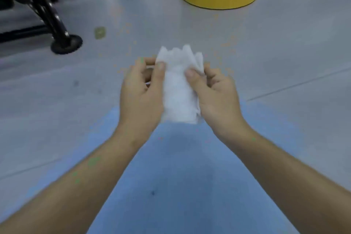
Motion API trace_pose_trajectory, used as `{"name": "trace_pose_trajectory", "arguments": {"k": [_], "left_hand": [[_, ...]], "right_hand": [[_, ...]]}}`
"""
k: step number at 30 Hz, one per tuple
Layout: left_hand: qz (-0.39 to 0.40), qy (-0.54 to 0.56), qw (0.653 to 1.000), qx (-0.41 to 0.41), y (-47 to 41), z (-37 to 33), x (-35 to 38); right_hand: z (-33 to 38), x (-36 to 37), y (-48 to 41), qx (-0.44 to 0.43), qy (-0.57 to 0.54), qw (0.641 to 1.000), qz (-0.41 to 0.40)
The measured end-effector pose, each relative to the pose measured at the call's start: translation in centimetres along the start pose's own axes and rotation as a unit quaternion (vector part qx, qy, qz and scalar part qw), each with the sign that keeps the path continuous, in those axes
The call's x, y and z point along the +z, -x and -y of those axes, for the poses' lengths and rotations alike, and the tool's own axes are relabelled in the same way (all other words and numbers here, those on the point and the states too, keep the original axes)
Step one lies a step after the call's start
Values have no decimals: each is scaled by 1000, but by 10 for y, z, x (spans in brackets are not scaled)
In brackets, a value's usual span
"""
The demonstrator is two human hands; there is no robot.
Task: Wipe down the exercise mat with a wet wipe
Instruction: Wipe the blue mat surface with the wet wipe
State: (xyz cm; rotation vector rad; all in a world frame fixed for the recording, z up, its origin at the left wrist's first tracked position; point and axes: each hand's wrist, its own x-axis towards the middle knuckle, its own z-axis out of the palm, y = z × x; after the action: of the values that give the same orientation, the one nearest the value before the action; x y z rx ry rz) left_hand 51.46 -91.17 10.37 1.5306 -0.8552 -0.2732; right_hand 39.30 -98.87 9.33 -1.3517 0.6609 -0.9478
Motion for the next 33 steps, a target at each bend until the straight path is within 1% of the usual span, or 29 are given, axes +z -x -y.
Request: {"name": "trace_pose_trajectory", "arguments": {"k": [3,6,8,10,13,15,17,19,21,22,23,24,25,26,27,28,29,30,31,33], "left_hand": [[23,-46,992,-114,42,61,7],[27,-82,976,-199,70,117,19],[52,-122,967,-218,83,143,29],[80,-148,958,-233,92,161,37],[106,-168,947,-251,94,173,40],[121,-202,943,-234,94,176,40],[137,-229,943,-198,93,176,40],[152,-259,940,-162,91,177,40],[170,-296,931,-131,92,179,39],[180,-315,925,-108,93,179,37],[190,-332,921,-79,93,181,34],[195,-344,917,-47,92,184,29],[199,-356,913,-16,89,187,23],[200,-370,907,11,85,192,16],[200,-387,900,29,81,197,8],[200,-403,892,38,79,203,0],[200,-415,887,42,78,208,-7],[197,-425,882,43,78,211,-12],[194,-437,878,37,78,214,-13],[191,-466,864,6,77,216,-11]], "right_hand": [[-73,-16,15,53,139,989,-7],[-131,-35,29,107,270,957,11],[-155,-49,35,123,366,922,29],[-169,-60,38,140,422,895,45],[-179,-70,39,130,457,879,46],[-183,-72,38,109,494,861,51],[-185,-71,38,92,530,841,61],[-187,-68,38,80,545,832,67],[-184,-65,38,65,547,833,48],[-182,-63,38,29,547,836,34],[-180,-61,38,-25,548,836,27],[-179,-58,40,-83,550,830,32],[-178,-54,44,-119,556,821,54],[-177,-50,49,-121,565,811,88],[-178,-44,54,-94,582,798,123],[-180,-40,59,-57,606,779,152],[-183,-37,63,-37,632,757,163],[-185,-34,65,-37,653,740,160],[-186,-32,65,-48,660,734,153],[-191,-28,61,-92,659,735,129]]}}
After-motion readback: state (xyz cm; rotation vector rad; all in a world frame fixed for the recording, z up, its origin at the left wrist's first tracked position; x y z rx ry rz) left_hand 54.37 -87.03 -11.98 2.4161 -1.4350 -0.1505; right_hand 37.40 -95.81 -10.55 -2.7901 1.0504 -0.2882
